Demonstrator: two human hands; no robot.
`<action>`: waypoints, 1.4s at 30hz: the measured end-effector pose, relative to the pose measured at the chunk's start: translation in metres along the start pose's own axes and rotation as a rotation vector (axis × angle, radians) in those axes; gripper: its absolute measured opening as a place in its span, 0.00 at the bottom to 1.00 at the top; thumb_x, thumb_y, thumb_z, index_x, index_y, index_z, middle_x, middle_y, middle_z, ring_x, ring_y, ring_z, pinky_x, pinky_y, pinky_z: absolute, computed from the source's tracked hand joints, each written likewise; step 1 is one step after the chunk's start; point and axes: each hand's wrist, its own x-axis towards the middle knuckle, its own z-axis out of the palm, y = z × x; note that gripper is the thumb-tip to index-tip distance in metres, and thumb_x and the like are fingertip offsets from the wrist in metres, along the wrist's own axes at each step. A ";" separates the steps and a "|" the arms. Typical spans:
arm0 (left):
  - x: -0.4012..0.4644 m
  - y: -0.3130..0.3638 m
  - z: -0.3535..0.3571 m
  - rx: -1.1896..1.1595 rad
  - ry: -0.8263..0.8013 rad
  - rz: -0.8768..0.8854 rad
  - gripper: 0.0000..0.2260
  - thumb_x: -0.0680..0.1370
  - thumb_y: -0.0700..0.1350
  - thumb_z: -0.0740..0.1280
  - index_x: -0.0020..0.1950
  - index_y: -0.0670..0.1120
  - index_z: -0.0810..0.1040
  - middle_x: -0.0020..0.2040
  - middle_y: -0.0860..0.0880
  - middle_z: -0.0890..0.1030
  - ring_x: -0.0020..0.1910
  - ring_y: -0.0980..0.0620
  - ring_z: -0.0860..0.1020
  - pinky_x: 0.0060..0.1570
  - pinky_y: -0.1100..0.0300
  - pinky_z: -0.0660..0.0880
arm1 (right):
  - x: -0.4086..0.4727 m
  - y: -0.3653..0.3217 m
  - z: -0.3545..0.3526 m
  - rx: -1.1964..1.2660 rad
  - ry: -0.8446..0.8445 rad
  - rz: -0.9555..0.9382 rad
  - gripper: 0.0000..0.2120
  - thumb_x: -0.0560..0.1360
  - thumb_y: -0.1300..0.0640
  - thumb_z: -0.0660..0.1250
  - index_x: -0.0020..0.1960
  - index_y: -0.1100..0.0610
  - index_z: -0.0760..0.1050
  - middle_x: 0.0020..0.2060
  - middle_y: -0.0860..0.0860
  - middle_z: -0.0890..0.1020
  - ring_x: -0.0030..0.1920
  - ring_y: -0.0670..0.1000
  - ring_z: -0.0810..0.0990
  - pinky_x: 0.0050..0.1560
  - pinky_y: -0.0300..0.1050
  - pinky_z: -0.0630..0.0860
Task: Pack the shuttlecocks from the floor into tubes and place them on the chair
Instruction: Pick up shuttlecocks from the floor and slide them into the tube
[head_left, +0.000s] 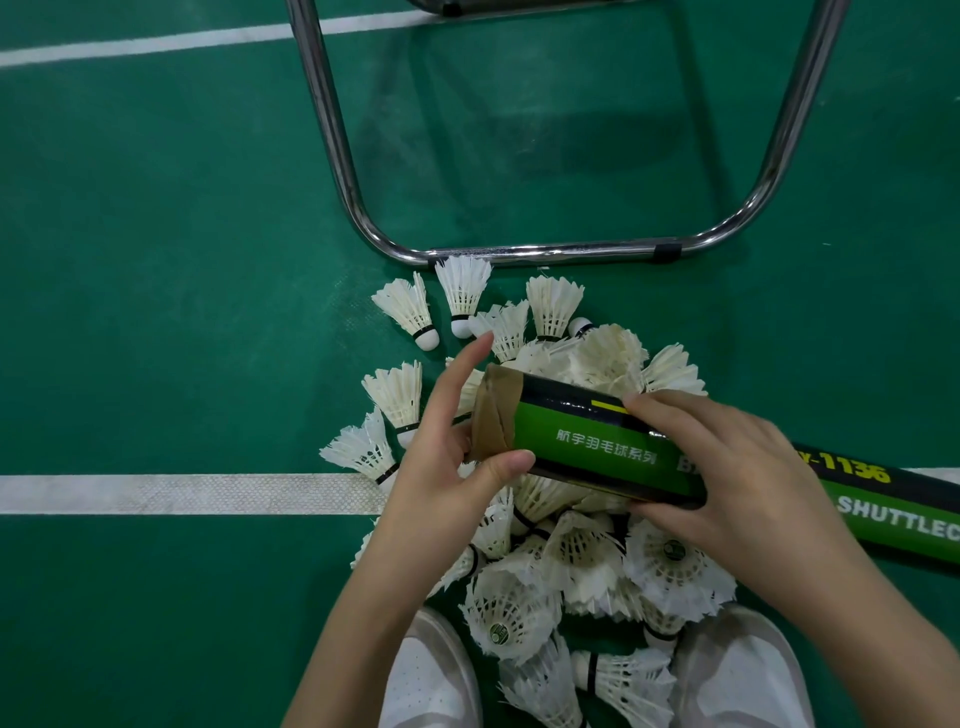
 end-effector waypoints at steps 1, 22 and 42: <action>0.000 0.000 0.001 -0.001 -0.009 0.001 0.35 0.75 0.32 0.67 0.67 0.66 0.62 0.50 0.62 0.82 0.50 0.56 0.81 0.50 0.70 0.74 | 0.000 0.000 0.001 -0.001 -0.001 0.000 0.44 0.55 0.49 0.80 0.66 0.47 0.64 0.57 0.48 0.77 0.55 0.47 0.69 0.54 0.48 0.69; 0.021 -0.025 -0.039 0.150 0.300 -0.003 0.27 0.71 0.46 0.72 0.64 0.65 0.67 0.53 0.64 0.80 0.59 0.70 0.73 0.58 0.72 0.65 | 0.000 0.008 0.003 0.022 -0.018 0.047 0.42 0.57 0.45 0.78 0.67 0.46 0.63 0.56 0.48 0.77 0.51 0.54 0.78 0.52 0.50 0.71; 0.055 -0.076 -0.065 0.499 0.422 -0.106 0.22 0.76 0.37 0.69 0.67 0.53 0.72 0.45 0.53 0.79 0.50 0.50 0.76 0.51 0.57 0.71 | -0.003 0.005 0.003 0.030 -0.065 0.063 0.43 0.58 0.45 0.77 0.68 0.44 0.61 0.58 0.47 0.77 0.54 0.53 0.78 0.52 0.50 0.71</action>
